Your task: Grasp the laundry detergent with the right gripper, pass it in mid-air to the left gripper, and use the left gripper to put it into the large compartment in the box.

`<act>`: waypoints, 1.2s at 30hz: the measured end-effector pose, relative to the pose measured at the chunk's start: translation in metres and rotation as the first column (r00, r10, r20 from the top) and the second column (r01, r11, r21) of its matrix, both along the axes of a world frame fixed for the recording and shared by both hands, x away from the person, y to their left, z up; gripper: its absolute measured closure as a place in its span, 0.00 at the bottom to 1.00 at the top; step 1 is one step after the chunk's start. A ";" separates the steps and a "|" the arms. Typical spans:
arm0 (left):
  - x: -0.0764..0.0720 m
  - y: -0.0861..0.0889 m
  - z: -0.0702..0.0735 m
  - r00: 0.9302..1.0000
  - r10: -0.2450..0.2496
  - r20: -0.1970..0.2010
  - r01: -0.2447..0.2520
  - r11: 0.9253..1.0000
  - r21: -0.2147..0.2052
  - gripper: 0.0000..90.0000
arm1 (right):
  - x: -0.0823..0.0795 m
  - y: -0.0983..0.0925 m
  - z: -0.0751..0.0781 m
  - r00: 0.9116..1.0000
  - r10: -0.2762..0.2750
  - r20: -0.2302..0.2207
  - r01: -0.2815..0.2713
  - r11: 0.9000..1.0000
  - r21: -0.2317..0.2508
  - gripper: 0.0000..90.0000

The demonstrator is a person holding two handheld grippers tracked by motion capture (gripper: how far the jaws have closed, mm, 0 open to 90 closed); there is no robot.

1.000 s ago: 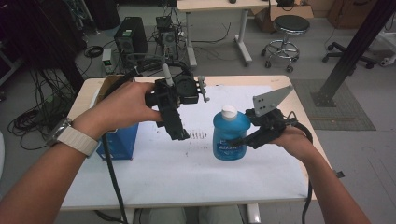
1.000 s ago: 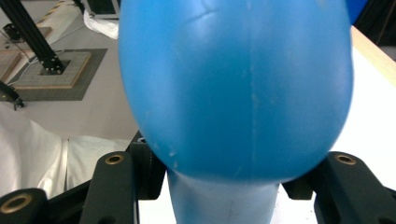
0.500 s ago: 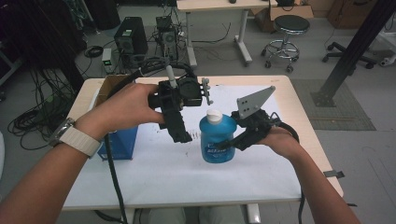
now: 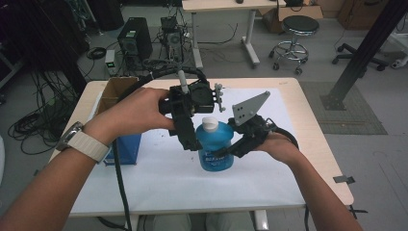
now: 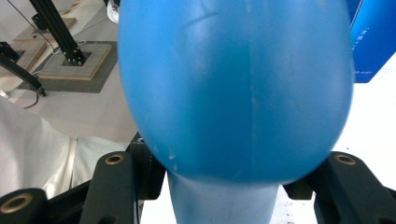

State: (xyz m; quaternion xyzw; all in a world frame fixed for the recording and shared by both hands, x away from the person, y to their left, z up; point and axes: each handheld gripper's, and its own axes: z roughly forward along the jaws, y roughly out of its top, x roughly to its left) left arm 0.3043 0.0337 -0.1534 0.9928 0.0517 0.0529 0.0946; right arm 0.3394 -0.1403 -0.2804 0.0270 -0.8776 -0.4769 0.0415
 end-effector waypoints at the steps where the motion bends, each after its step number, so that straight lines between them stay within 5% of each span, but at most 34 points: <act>1: 0.000 -0.001 0.000 1.000 -0.001 0.001 0.001 1.000 -0.003 0.06 | 0.000 0.001 0.000 1.000 0.002 0.001 -0.002 1.000 -0.001 0.49; 36: 0.009 -0.022 -0.025 0.999 -0.024 -0.023 0.025 0.999 0.027 0.13 | 0.000 0.017 -0.003 0.999 0.030 -0.014 -0.030 1.000 -0.005 0.49</act>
